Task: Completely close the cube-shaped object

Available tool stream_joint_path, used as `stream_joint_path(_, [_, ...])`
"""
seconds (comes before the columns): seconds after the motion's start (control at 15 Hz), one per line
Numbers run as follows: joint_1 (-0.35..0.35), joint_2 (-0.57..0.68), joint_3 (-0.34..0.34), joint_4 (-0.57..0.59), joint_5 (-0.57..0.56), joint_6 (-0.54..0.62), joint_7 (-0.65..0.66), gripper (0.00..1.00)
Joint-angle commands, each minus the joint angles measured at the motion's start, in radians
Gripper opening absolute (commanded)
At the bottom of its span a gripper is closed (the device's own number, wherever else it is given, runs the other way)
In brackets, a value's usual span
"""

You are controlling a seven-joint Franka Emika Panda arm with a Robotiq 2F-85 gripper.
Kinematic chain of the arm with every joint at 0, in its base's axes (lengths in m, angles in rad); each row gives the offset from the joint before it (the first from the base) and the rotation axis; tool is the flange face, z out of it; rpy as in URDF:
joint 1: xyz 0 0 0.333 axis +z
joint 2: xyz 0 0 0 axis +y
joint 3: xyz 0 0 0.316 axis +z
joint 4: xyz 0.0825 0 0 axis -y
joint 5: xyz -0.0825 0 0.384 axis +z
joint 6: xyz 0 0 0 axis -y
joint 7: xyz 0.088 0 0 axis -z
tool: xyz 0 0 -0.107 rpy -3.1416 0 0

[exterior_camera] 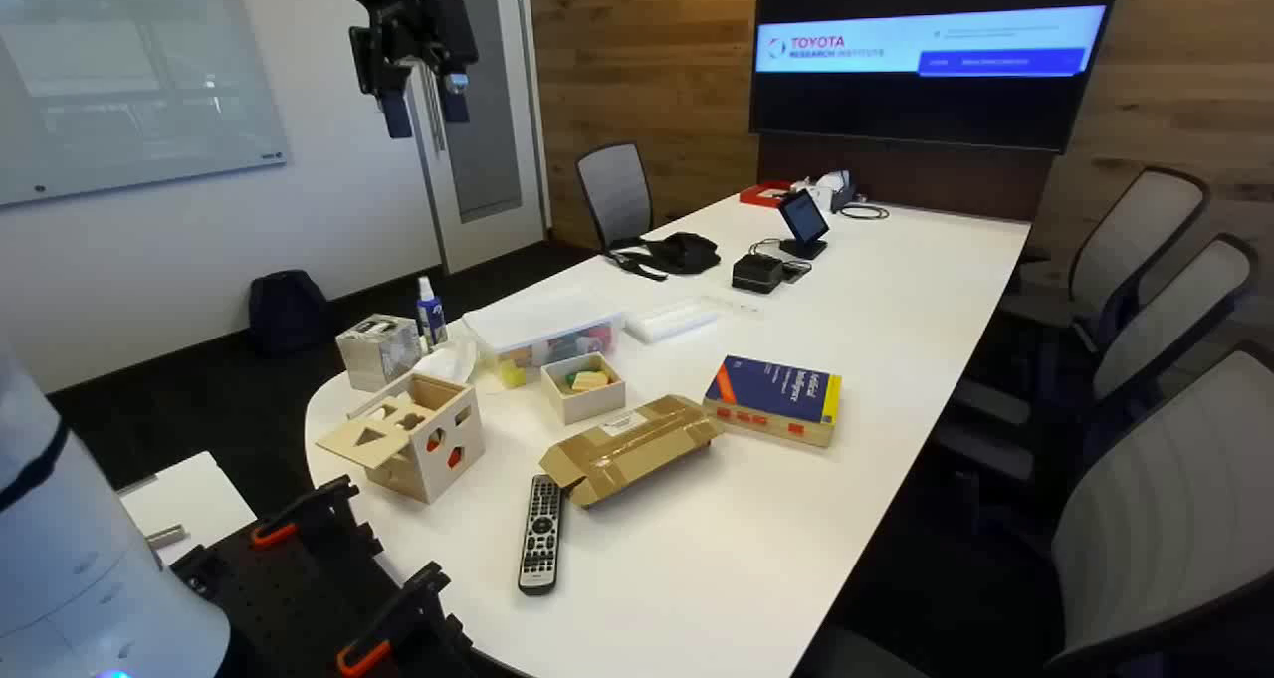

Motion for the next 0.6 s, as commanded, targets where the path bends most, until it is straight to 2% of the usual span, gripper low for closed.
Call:
stream_joint_path(0.0, [0.022,0.002,-0.016,0.003,-0.008,-0.005,0.009,1.0])
stream_joint_path(0.27, [0.022,0.002,-0.016,0.003,-0.008,-0.004,0.009,1.0])
stream_joint_path(0.53, [0.052,0.003,-0.002,-0.093,0.033,0.07,0.033,1.0])
